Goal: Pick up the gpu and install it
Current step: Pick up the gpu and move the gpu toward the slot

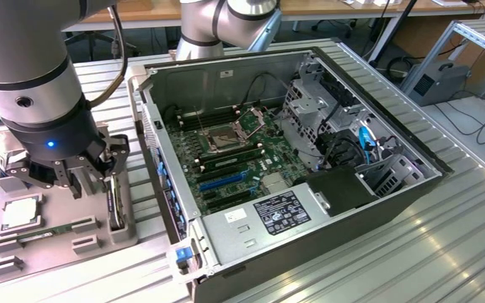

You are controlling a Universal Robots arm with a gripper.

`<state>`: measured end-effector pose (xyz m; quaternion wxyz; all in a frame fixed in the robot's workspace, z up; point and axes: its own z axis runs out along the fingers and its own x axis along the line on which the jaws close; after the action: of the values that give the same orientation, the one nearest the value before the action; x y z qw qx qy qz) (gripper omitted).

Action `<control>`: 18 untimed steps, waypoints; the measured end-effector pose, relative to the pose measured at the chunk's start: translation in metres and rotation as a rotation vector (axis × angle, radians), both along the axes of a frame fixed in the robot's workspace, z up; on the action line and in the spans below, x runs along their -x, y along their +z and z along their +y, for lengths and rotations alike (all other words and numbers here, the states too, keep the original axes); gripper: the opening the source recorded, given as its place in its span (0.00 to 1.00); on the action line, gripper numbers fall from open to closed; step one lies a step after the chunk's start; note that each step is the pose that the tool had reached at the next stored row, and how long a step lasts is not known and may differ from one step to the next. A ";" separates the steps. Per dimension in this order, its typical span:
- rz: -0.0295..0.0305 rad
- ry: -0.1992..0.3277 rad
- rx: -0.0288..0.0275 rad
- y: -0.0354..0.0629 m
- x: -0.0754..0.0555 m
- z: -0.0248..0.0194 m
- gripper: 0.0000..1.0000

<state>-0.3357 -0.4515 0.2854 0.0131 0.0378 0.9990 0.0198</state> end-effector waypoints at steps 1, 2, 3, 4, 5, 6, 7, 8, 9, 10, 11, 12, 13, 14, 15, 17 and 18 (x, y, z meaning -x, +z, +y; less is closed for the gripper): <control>0.0001 0.000 0.0000 -0.0003 0.000 0.0000 0.42; 0.0001 0.000 0.0000 -0.0006 0.000 0.0000 0.42; 0.0000 0.000 0.0001 -0.0009 0.000 0.0000 0.42; 0.0000 0.000 0.0000 -0.0013 0.000 0.0000 0.42; 0.0000 0.000 0.0000 -0.0016 0.000 0.0000 0.42; 0.0000 0.000 0.0000 -0.0019 0.000 0.0000 0.42; 0.0000 0.000 0.0000 -0.0022 0.000 0.0000 0.42; 0.0000 0.000 0.0000 -0.0025 0.000 0.0000 0.42; 0.0000 0.000 0.0000 -0.0028 0.000 0.0000 0.42; 0.0000 0.000 0.0000 -0.0033 0.000 0.0000 0.42; -0.0001 0.000 0.0000 -0.0037 0.000 0.0000 0.42; 0.0000 0.000 0.0000 -0.0039 0.000 0.0000 0.42; 0.0000 0.000 0.0000 -0.0041 0.000 0.0000 0.42; 0.0000 0.000 0.0000 -0.0044 0.000 0.0000 0.42; 0.0000 0.000 0.0000 -0.0047 0.000 0.0000 0.42; 0.0000 0.000 0.0000 -0.0055 0.000 0.0000 0.42; 0.0001 0.000 0.0001 -0.0058 0.000 0.0000 0.42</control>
<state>-0.3357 -0.4515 0.2796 0.0131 0.0378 0.9990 0.0198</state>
